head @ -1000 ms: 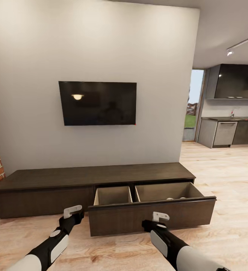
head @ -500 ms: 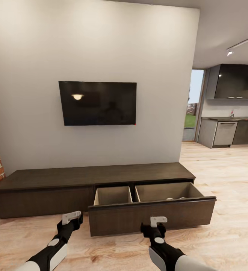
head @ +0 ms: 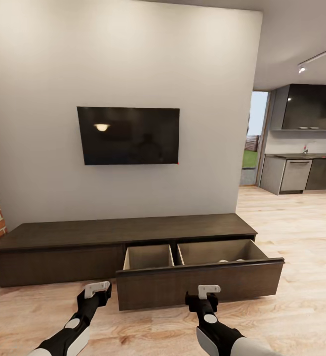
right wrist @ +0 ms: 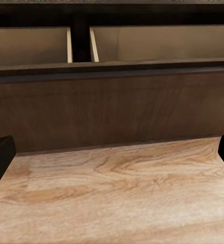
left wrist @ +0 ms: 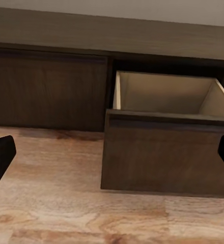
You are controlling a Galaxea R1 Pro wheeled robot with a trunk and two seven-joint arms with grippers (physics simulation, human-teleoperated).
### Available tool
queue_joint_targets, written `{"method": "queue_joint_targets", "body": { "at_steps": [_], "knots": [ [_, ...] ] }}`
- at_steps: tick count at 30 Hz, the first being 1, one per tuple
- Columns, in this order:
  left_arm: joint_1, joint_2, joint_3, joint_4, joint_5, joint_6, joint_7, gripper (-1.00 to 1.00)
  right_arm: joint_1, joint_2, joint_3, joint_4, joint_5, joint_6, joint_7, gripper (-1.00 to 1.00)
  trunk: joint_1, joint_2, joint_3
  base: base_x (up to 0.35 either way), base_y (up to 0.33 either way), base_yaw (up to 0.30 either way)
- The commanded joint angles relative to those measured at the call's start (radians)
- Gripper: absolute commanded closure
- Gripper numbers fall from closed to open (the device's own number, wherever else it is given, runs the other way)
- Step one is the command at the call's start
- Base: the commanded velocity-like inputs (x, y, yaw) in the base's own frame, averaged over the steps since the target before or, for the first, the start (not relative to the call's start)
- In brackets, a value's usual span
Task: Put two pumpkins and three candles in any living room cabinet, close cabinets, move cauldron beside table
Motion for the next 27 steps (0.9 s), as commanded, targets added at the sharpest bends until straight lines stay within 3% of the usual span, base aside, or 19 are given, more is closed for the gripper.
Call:
{"method": "queue_joint_targets", "body": {
  "at_steps": [1,9,27],
  "knots": [
    [-0.001,0.001,-0.009,-0.001,0.001,-0.005,0.009,-1.00,-0.001,0.000,0.008,0.000,-0.010,-0.004,-0.004,-1.00,0.000,-0.001,-0.001,0.000,0.000,0.000],
    [0.001,0.000,-0.009,-0.003,-0.004,-0.018,0.005,-1.00,-0.001,0.000,0.008,-0.001,-0.011,-0.005,-0.004,-1.00,0.000,-0.001,-0.001,0.000,0.000,0.000],
    [0.017,0.001,-0.009,-0.014,-0.005,-0.040,0.005,-1.00,-0.001,0.006,0.011,-0.013,-0.012,-0.005,-0.004,-1.00,0.069,-0.127,-0.058,0.000,0.000,0.000]
  ]
}}
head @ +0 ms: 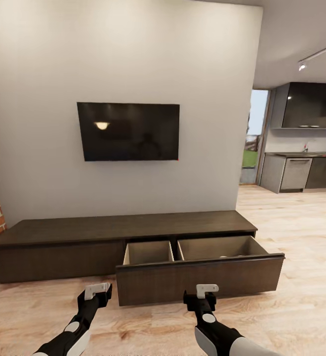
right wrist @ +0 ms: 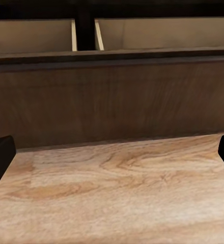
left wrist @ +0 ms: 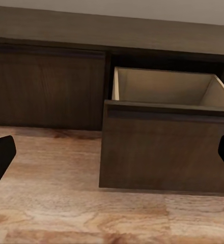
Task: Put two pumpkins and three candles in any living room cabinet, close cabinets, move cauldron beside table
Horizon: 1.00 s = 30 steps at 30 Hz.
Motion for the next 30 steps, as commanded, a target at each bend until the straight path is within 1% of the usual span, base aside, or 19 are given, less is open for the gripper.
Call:
{"method": "queue_joint_targets", "body": {
  "at_steps": [1,7,10,18,20,21,22,24,30],
  "knots": [
    [0.000,0.001,-0.008,-0.001,0.001,-0.004,0.009,-1.00,-0.001,0.000,0.008,0.000,-0.010,-0.004,-0.004,-1.00,0.004,-0.008,-0.004,0.000,0.000,0.000],
    [0.000,0.001,-0.009,-0.002,0.000,-0.010,0.004,-1.00,-0.001,0.012,0.008,-0.002,-0.013,-0.001,-0.009,-1.00,0.027,-0.050,-0.023,0.000,0.000,0.000],
    [0.001,0.001,-0.009,-0.002,0.000,-0.011,0.003,-1.00,-0.001,0.013,0.006,-0.003,-0.013,0.000,-0.009,-1.00,0.038,-0.071,-0.033,0.000,0.000,0.000],
    [0.002,0.001,-0.010,-0.003,-0.001,-0.013,0.000,-1.00,0.000,0.013,-0.014,-0.004,-0.014,0.000,-0.008,-1.00,0.069,-0.127,-0.058,0.000,0.000,0.000],
    [0.002,0.001,-0.010,-0.003,-0.014,-0.013,-0.001,-1.00,-0.001,0.014,-0.015,-0.005,-0.013,-0.001,-0.008,-1.00,0.077,-0.141,-0.064,0.000,0.000,0.000],
    [0.002,0.001,-0.010,-0.003,-0.014,-0.013,-0.001,-1.00,-0.001,0.014,-0.015,-0.005,-0.013,-0.001,-0.008,-1.00,0.080,-0.148,-0.067,0.000,0.000,0.000],
    [0.002,0.001,-0.009,-0.003,-0.030,-0.013,-0.001,-1.00,-0.001,0.015,-0.015,-0.005,-0.013,-0.001,-0.008,-1.00,0.084,-0.155,-0.070,0.000,0.000,0.000],
    [0.006,0.001,-0.009,-0.003,-0.048,-0.013,0.000,-1.00,-0.001,0.015,-0.015,-0.006,-0.012,-0.002,-0.008,-1.00,0.092,-0.169,-0.076,0.000,0.000,0.000],
    [0.009,0.001,-0.009,-0.003,-0.063,-0.013,0.000,-1.00,-0.001,0.015,-0.015,-0.006,-0.012,-0.002,-0.008,-1.00,0.115,-0.211,-0.095,0.000,0.000,0.000]
  ]
}}
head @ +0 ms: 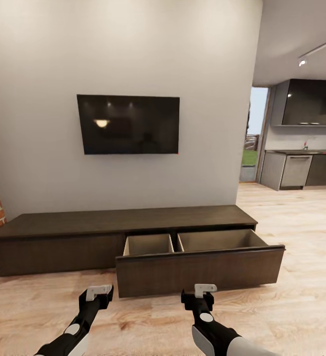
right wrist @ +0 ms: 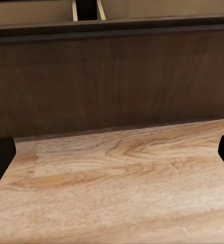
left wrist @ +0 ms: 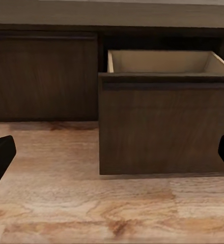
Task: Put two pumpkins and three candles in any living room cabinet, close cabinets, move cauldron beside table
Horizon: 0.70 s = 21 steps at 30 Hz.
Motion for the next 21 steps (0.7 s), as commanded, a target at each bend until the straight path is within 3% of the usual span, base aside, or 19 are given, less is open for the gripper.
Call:
{"method": "queue_joint_targets", "body": {
  "at_steps": [1,21],
  "knots": [
    [-0.001,0.001,-0.008,-0.001,0.001,-0.003,0.008,-1.00,-0.001,0.000,0.009,0.000,-0.010,-0.004,-0.004,-1.00,0.004,-0.008,-0.004,0.000,0.000,0.000],
    [0.012,0.001,-0.010,-0.011,-0.005,-0.030,0.007,-1.00,0.000,0.000,0.011,0.001,-0.007,-0.006,0.000,-1.00,0.080,-0.148,-0.067,0.000,0.000,0.000]
  ]
}}
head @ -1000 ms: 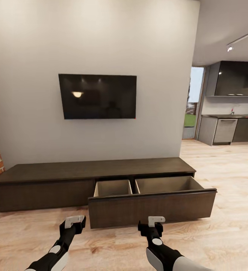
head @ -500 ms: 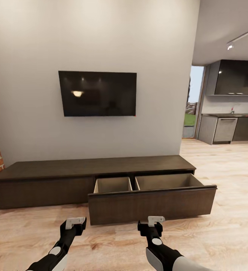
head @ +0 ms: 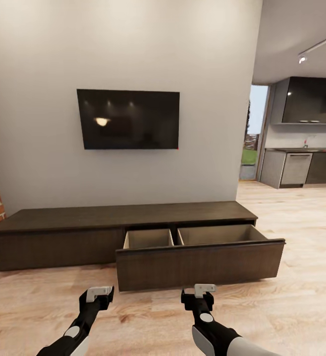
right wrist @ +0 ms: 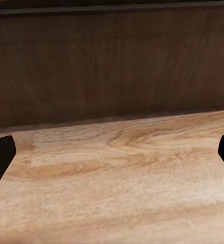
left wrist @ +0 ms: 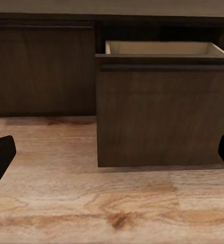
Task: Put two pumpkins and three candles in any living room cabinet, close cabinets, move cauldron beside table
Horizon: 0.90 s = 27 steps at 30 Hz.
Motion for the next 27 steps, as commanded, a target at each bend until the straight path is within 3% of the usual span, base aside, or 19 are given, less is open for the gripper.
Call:
{"method": "queue_joint_targets", "body": {
  "at_steps": [1,10,16,27],
  "knots": [
    [0.002,0.001,-0.008,-0.002,0.003,-0.007,0.008,-1.00,-0.001,0.000,0.009,0.000,-0.009,-0.004,-0.004,-1.00,0.004,-0.008,-0.004,0.000,0.000,0.000],
    [0.012,0.001,-0.017,-0.006,0.002,-0.022,0.007,-1.00,-0.001,-0.001,0.010,0.000,-0.003,-0.008,-0.003,-1.00,0.038,-0.071,-0.033,0.000,0.000,0.000],
    [0.013,0.000,-0.037,-0.007,0.002,-0.022,0.008,-1.00,0.015,-0.006,0.015,0.000,0.005,-0.072,-0.001,-1.00,0.061,-0.113,-0.051,0.000,0.000,0.000],
    [0.013,0.000,-0.048,-0.007,0.001,-0.022,0.005,-1.00,0.022,-0.011,0.021,-0.003,0.009,-0.108,0.001,-1.00,0.067,-0.117,-0.094,0.000,0.000,0.000]
  ]
}}
